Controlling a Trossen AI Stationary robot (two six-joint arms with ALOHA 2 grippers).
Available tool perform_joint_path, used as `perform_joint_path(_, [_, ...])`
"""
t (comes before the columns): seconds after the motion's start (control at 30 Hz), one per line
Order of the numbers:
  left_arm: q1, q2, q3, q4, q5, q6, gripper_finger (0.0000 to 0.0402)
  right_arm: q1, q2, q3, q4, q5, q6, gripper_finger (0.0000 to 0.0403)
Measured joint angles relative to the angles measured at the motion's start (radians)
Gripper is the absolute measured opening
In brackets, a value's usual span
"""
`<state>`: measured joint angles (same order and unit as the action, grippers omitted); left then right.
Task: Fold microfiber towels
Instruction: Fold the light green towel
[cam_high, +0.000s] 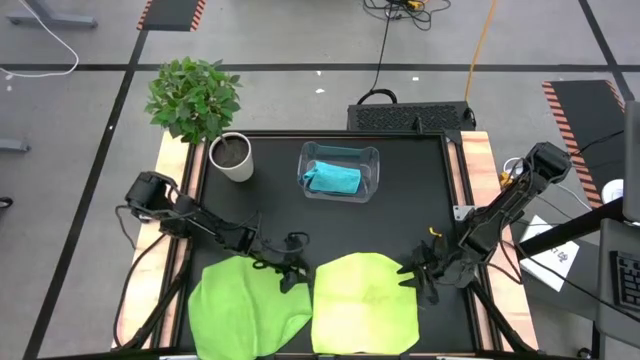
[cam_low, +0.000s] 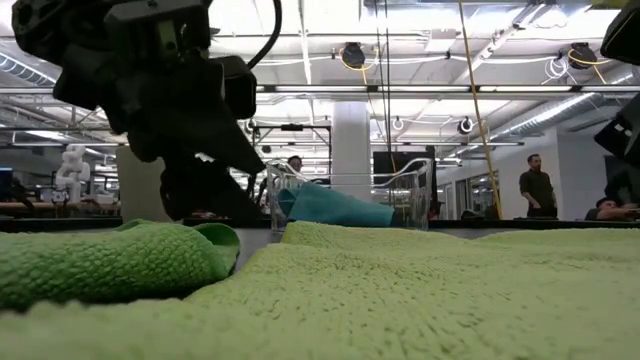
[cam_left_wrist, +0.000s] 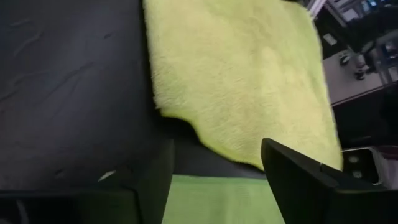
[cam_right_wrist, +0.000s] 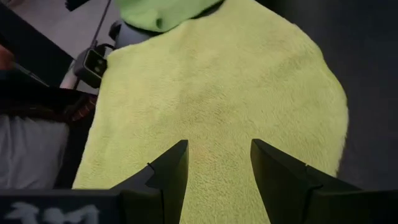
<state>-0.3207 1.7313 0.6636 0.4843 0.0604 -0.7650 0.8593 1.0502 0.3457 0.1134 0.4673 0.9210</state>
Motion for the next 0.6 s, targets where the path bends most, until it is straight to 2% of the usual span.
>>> perform_joint_path(0.43, [0.013,0.000,0.009,-0.034,0.021,0.022,0.0207,0.000,-0.003,0.000,-0.187,-0.029,0.280,0.0164])
perform_joint_path(0.6, [0.014,0.001,0.009,-0.058,0.029,0.053,0.0200,0.000,-0.003,0.000,-0.221,-0.090,0.360,0.0164])
